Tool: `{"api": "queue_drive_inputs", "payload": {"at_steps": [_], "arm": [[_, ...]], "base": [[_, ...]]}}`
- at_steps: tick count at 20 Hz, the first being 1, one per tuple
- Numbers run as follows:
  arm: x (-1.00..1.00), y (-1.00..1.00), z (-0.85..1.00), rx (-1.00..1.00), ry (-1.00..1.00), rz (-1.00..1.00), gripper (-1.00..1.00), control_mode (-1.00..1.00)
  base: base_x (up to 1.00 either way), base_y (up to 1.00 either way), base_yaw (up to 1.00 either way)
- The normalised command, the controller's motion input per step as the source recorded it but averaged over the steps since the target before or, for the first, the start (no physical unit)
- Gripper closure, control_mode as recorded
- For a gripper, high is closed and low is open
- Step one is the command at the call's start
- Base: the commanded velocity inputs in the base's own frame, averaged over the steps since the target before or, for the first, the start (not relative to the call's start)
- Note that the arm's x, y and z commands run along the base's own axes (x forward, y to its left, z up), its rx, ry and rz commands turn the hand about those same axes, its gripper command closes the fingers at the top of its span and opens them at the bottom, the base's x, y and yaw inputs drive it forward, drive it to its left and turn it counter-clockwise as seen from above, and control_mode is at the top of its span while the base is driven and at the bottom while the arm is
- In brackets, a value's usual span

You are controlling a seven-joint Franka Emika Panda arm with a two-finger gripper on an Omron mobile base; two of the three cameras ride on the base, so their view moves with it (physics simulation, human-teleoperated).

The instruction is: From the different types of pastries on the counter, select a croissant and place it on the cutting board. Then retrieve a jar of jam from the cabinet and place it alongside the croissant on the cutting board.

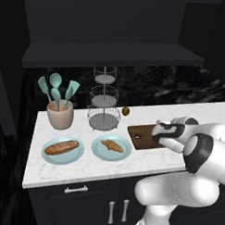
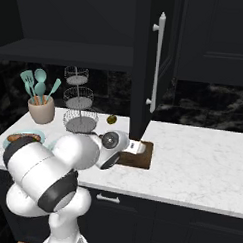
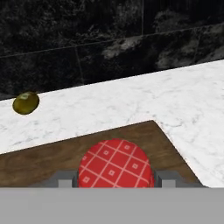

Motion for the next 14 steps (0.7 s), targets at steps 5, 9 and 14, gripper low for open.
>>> {"api": "queue_drive_inputs", "payload": {"at_steps": [5,9,14], "arm": [[0.44,-0.32,-0.18,0.01,-0.01,0.05,1.0,-1.0],[0.7,-0.53,-0.13,-0.04,-0.03,0.09,1.0,-1.0],[0.0,0.01,-0.03,-0.01,0.0,0.0,1.0,-1.0]], "base": [[0.0,0.0,0.0],[0.0,0.0,0.0],[0.0,0.0,0.0]]}}
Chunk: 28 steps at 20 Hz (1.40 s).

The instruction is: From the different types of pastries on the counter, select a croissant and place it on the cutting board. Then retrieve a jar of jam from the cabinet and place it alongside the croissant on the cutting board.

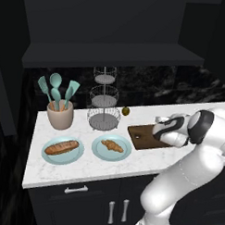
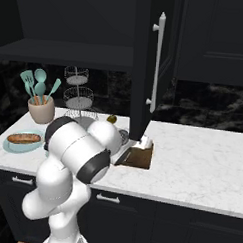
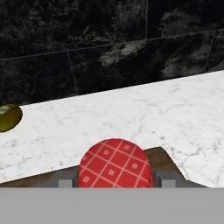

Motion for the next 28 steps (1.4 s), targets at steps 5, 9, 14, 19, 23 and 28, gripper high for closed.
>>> {"api": "queue_drive_inputs", "payload": {"at_steps": [5,9,14,19,23,28], "arm": [[-0.15,0.0,-0.34,-0.05,0.0,0.0,1.0,-1.0],[0.12,0.01,-0.09,0.0,0.01,0.0,1.0,-1.0],[0.5,0.07,-0.27,-0.02,0.14,0.0,1.0,-1.0],[0.03,0.01,-0.34,-0.03,0.12,0.0,1.0,-1.0],[-0.54,0.0,-0.7,-0.11,0.02,0.0,1.0,-1.0],[0.0,0.0,0.0,0.07,0.04,0.0,1.0,-1.0]], "base": [[0.0,0.0,0.0],[0.0,0.0,0.0],[0.0,0.0,0.0],[0.0,0.0,0.0],[0.0,0.0,0.0],[0.0,0.0,0.0]]}}
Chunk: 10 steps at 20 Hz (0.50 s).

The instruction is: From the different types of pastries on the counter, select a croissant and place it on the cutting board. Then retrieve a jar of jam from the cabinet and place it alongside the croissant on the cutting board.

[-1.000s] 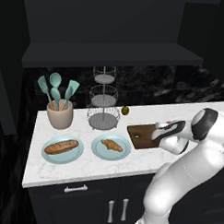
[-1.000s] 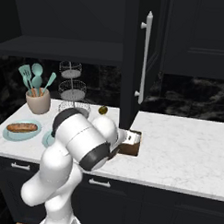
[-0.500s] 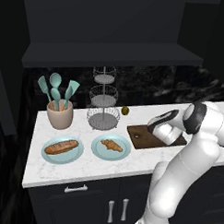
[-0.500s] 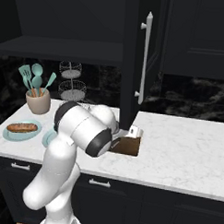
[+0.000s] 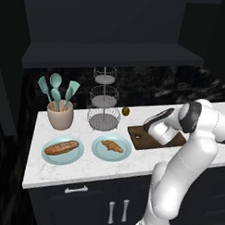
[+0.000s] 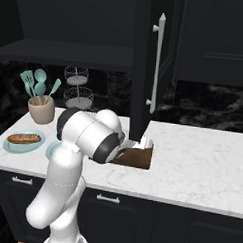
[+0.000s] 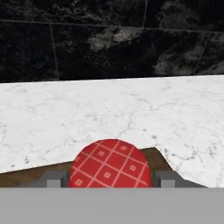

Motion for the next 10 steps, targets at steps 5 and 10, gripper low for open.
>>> {"api": "queue_drive_inputs", "payload": {"at_steps": [5,10], "arm": [[-0.07,0.17,-0.14,0.07,0.22,0.0,-1.0,-1.0],[0.01,-0.12,0.15,0.14,0.24,0.0,-1.0,-1.0]], "base": [[0.0,0.0,0.0],[0.0,0.0,0.0]]}}
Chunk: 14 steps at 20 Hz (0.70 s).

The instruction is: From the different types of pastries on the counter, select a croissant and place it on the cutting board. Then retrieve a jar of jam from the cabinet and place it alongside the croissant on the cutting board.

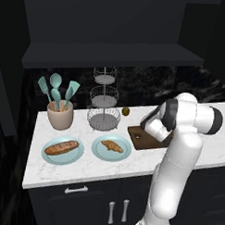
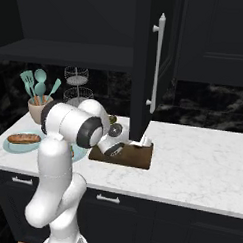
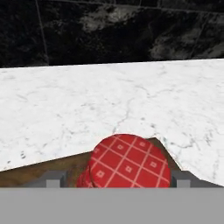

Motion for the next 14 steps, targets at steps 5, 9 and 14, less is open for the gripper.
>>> {"api": "queue_drive_inputs", "payload": {"at_steps": [5,9,14], "arm": [[0.0,-0.24,0.68,0.21,0.15,0.0,-1.0,-1.0],[0.0,-0.34,1.0,0.24,0.09,0.0,-1.0,-1.0],[0.0,-0.16,1.0,0.22,0.05,0.0,-1.0,-1.0]], "base": [[0.0,0.0,0.0],[0.0,0.0,0.0],[0.0,0.0,0.0]]}}
